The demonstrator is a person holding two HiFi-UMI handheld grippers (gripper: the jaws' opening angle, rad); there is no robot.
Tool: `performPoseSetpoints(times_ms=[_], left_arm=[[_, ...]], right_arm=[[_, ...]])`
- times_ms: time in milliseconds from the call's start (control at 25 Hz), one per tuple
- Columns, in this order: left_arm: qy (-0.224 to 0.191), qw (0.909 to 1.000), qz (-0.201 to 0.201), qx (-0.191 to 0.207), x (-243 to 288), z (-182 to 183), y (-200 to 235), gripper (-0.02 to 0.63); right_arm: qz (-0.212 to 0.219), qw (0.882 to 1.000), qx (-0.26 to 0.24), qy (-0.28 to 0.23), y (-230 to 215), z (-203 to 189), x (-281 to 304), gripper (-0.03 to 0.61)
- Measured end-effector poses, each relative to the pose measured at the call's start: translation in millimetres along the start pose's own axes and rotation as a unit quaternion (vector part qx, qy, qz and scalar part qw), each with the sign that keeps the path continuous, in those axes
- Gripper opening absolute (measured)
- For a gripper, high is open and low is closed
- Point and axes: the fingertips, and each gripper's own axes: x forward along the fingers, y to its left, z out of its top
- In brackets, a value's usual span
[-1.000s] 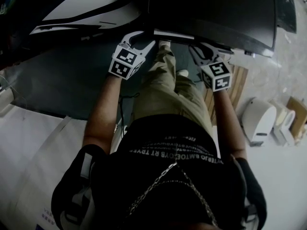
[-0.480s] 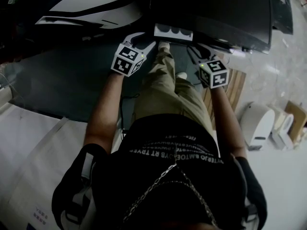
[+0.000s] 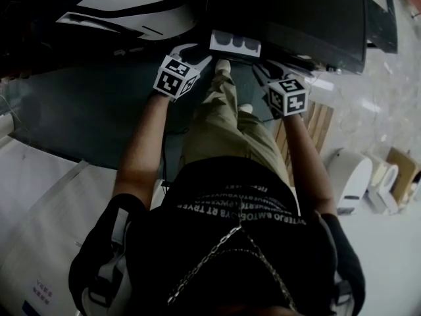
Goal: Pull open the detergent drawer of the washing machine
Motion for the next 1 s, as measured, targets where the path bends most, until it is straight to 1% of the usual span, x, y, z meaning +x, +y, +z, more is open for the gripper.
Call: performPoseSetpoints(times_ms=[120, 360, 560, 840, 1000], left_arm=[[0.000, 1.0000, 0.003, -0.007, -0.8, -0.3, -0.1, 0.173], [0.000, 0.9999, 0.010, -0.011, -2.0, -1.8, -2.0, 0.173], [0.001, 0.9998, 0.012, -0.016, -3.1, -3.8, -4.8, 0.173], [0.000, 0.9997, 0.017, -0.019, -4.1, -5.0, -6.1, 0.173], [0.009, 0.9996, 0.014, -0.021, -5.6, -7.6, -8.6, 0.173]], right_arm=[[-0.001, 1.000, -0.006, 0.005, -1.1, -0.7, -0.3, 0.109], [0.009, 1.000, -0.003, 0.016, 1.5, -2.7, -2.1, 0.109], [0.014, 1.000, -0.002, 0.013, 3.3, -4.4, -3.4, 0.109], [0.022, 1.000, 0.014, 0.013, 6.7, -6.7, -4.9, 0.110], [0.020, 1.000, 0.019, 0.014, 9.4, -5.2, -7.1, 0.112]])
